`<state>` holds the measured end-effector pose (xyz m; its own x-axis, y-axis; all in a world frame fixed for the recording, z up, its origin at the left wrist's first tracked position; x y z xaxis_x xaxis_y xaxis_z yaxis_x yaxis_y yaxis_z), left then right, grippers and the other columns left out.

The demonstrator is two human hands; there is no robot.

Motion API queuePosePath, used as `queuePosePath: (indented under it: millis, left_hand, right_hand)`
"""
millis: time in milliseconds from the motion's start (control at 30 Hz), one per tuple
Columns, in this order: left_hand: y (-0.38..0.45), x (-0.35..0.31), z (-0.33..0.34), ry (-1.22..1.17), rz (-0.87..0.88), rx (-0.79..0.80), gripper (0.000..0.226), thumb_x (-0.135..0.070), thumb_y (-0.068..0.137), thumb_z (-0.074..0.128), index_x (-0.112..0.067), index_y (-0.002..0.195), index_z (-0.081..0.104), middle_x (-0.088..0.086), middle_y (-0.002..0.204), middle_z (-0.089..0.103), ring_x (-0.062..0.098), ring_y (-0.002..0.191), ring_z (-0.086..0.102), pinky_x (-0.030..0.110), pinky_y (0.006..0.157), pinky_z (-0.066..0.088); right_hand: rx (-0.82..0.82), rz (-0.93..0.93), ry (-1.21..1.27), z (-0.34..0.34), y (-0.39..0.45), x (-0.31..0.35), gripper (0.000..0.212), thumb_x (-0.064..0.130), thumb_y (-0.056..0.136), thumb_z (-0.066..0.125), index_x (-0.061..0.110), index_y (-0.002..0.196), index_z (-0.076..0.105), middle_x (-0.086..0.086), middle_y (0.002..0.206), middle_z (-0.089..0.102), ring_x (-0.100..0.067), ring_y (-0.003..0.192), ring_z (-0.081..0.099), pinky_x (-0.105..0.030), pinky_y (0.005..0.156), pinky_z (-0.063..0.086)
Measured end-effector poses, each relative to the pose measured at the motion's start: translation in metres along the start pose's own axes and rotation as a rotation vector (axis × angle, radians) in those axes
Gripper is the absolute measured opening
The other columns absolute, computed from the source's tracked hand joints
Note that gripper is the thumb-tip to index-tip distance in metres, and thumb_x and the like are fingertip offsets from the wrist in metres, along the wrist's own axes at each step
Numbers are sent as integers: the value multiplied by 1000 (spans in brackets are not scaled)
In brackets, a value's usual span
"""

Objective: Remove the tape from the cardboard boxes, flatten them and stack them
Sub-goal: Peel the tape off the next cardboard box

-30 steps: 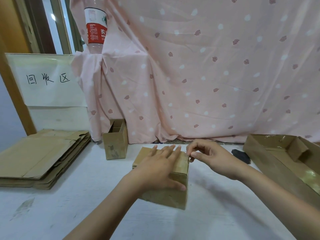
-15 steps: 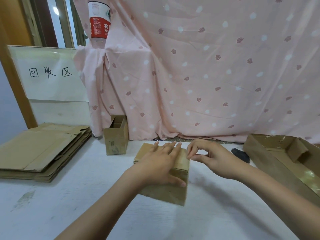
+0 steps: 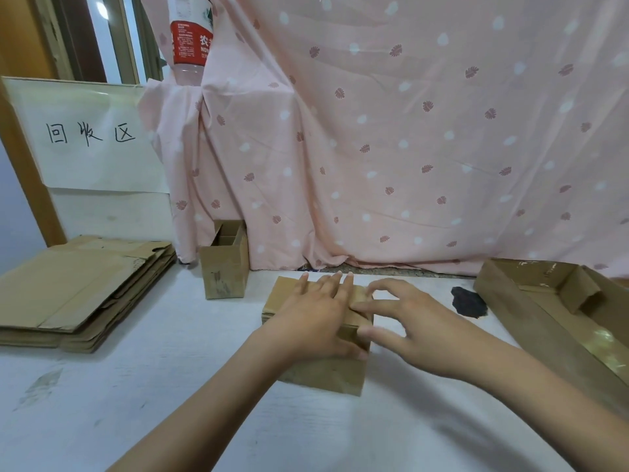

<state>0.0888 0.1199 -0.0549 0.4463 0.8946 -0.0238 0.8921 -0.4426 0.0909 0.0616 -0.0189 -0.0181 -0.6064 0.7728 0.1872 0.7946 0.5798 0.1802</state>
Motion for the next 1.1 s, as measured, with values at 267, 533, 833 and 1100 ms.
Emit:
queuePosePath:
  millis: [267,533,833,1100]
  left_hand:
    - [-2,-3,-1,12,-37,9,120,-78,80,52,-11,157,-9,10,166,0,18,153,-3,52,122,-1]
    - [-4,-4,-2,17,-69,10,120,-77,80,54,-11,157,-10,12,166,0,20,153,-3,53,122,-1]
    - [0,-5,-4,13,-72,-17,118,-74,81,57,-11,158,-7,12,166,1,22,153,0,52,122,-1]
    - [-1,0,-2,-11,-68,-87,117,-76,79,57,-16,158,-4,8,166,5,19,153,2,49,123,0]
  right_hand:
    - [-180,10,-166,-9,-10,11,31,48,95,59,30,115,74,17,136,46,-14,114,52,-19,84,29]
    - [-156,58,78,-6,-2,5,8,33,87,76,26,91,73,24,106,46,3,90,52,-14,76,38]
    - [53,202,240,2,10,3,14,19,96,64,27,91,53,13,110,39,-2,105,48,-26,97,42]
    - [-104,66,268,6,3,3,25,21,94,65,37,98,46,26,111,33,-12,109,47,-30,89,40]
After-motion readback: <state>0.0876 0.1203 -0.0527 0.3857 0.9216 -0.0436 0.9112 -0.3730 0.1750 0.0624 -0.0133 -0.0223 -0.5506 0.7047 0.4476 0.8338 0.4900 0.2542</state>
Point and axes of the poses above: each hand's wrist, its own y-axis towards the middle knuckle, its own z-axis out of the palm, x = y × z, the point moved 6 cm from there along y, towards the middle knuckle
